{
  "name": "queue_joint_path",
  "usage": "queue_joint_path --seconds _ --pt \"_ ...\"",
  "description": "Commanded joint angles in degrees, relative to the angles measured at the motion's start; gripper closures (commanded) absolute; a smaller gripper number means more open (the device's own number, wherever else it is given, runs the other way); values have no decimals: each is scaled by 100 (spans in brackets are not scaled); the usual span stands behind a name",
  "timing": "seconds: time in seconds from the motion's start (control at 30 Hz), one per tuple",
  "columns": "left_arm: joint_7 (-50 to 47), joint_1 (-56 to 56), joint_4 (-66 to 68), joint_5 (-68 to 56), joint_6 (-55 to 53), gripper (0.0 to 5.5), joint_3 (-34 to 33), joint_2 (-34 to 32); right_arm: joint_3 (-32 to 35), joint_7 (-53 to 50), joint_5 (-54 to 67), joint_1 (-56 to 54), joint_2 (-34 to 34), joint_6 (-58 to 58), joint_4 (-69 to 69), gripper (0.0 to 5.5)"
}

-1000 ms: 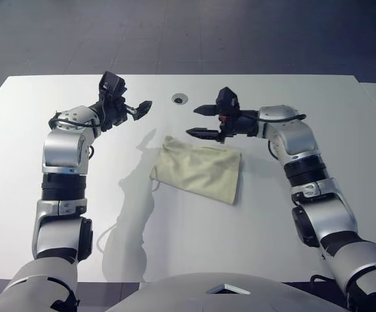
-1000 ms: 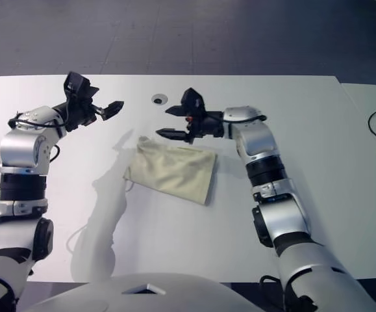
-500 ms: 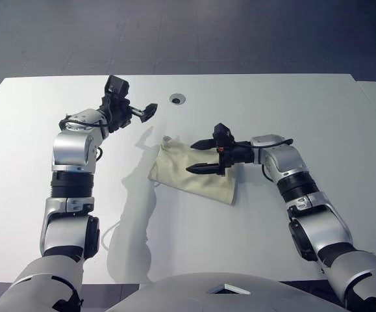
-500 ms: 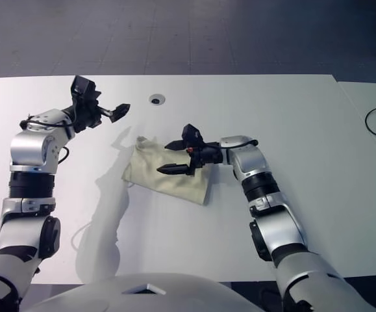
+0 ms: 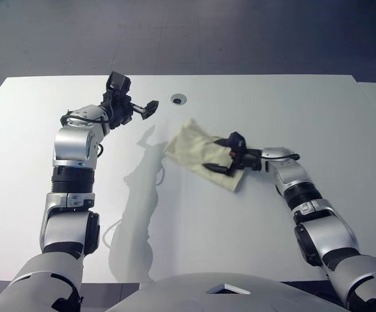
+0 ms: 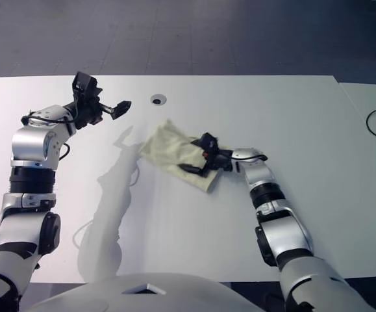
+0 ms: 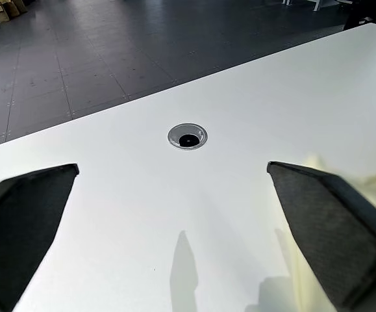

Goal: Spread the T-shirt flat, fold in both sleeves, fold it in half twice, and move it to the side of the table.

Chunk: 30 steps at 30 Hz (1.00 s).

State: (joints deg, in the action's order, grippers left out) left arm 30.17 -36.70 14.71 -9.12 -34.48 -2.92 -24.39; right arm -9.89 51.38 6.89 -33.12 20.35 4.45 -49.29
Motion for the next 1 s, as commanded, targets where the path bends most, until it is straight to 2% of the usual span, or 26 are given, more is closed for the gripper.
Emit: queue_joint_path --seconds 0.03,0.23,0.4,0.5,0.57,0.67,0.73,0.83,1.0 --pt "-184 306 -413 -2 -168 10 -79 -42 281 -1476 -463 1197 494 -261 -993 11" --pt "-1307 928 -1301 45 -451 10 -457 510 1265 -3694 108 1817 80 -1044 -596 11" --pt "-2224 1405 -2012 102 -579 10 -685 1016 1325 -4898 16 1952 -420 -1581 507 11" --pt "-2459 1530 -2159 196 -424 10 -673 1058 1454 -5052 52 1718 -256 -1564 1205 11" --pt "-2573 1582 -2393 324 -256 10 -648 979 1691 -5041 257 1668 -66 -1816 2769 11" --pt "-2591 1822 -3232 333 -353 10 -650 914 1904 -5142 670 1955 49 -3079 5870 11" --pt "-2639 2099 -3841 383 -537 10 -635 889 1778 -5170 839 2231 -20 -3829 7024 11" --pt "-2767 2327 -4469 333 -944 10 -639 1008 1462 -5203 714 2654 -40 -4436 7984 11" --pt "-2844 2214 -4854 263 -1363 10 -589 1072 1541 -5262 790 2581 -221 -5089 8266 11"
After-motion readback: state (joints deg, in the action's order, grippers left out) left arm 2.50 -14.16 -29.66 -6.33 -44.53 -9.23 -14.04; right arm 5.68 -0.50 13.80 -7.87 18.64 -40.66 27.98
